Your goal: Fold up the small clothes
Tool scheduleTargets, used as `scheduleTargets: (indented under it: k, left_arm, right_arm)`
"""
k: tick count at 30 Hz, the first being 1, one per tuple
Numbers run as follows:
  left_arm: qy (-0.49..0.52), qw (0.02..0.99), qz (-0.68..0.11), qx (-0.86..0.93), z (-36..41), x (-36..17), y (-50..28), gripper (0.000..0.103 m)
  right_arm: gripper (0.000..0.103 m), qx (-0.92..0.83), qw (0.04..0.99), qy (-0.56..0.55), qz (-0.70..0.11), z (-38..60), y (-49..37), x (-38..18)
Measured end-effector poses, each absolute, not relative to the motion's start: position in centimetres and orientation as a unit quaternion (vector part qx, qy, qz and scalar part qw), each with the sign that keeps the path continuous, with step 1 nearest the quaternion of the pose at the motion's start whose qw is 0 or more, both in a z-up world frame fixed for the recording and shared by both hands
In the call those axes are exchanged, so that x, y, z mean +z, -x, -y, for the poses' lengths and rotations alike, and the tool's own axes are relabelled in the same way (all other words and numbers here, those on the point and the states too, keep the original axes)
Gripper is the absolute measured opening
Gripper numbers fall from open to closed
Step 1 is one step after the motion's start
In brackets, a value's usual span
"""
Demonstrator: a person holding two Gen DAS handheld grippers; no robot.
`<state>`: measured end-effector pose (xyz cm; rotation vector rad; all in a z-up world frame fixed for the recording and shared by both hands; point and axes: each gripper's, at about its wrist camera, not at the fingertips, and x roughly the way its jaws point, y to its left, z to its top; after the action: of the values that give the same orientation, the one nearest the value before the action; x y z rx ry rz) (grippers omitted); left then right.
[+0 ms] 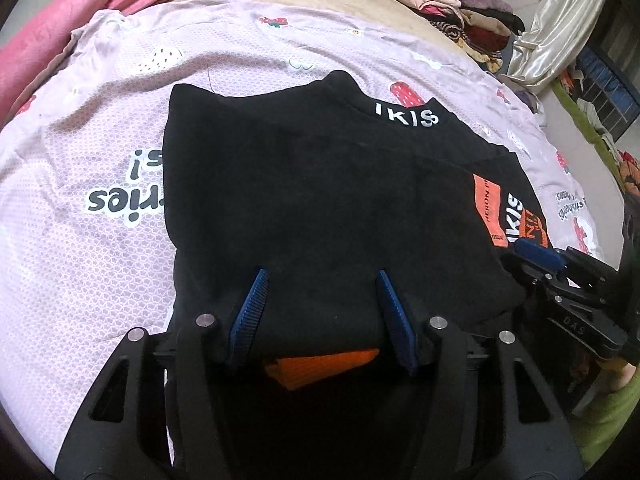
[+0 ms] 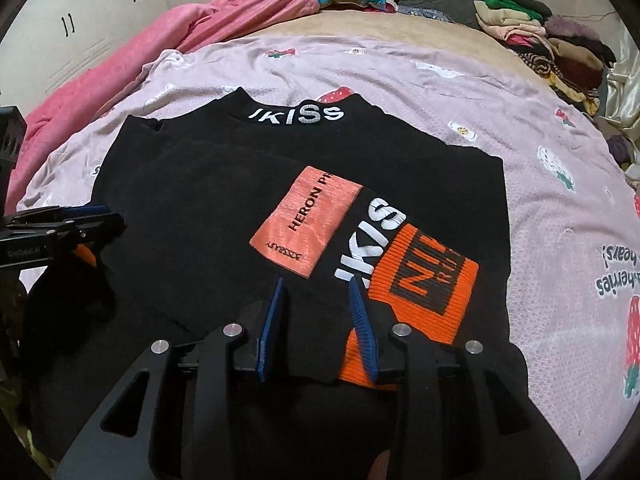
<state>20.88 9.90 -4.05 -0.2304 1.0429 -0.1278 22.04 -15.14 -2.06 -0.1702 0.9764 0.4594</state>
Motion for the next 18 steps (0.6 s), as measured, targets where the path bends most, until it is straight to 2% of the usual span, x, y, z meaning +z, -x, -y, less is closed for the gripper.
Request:
scheduleTargets:
  k: [9, 14, 15, 18]
  left_arm:
    - [0.114, 0.862, -0.491, -0.059, -10.0, -3.3, -20.3, 0.049]
    - [0.115, 0.864, -0.486, -0.06, -9.8, -2.4, -19.9, 0.05]
    - [0.115, 0.865, -0.484, -0.061, -9.6, -2.2, -19.8, 0.052]
    - [0.112, 0.869, -0.478, -0.062, -9.2, -1.5, -19.5, 0.056]
  right_arm:
    - [0.048, 0.23, 0.867, 0.061, -0.438, 15.5, -20.5, 0.2]
    - [0.073, 0.224, 0.876, 0.054, -0.424, 16.1, -20.0, 1.3]
    - [0.074, 0.223, 0.878, 0.051, -0.42, 16.3, -19.8, 1.6]
    - [0.086, 0.217, 0.885, 0.044, -0.41, 16.8, -19.6, 2.3]
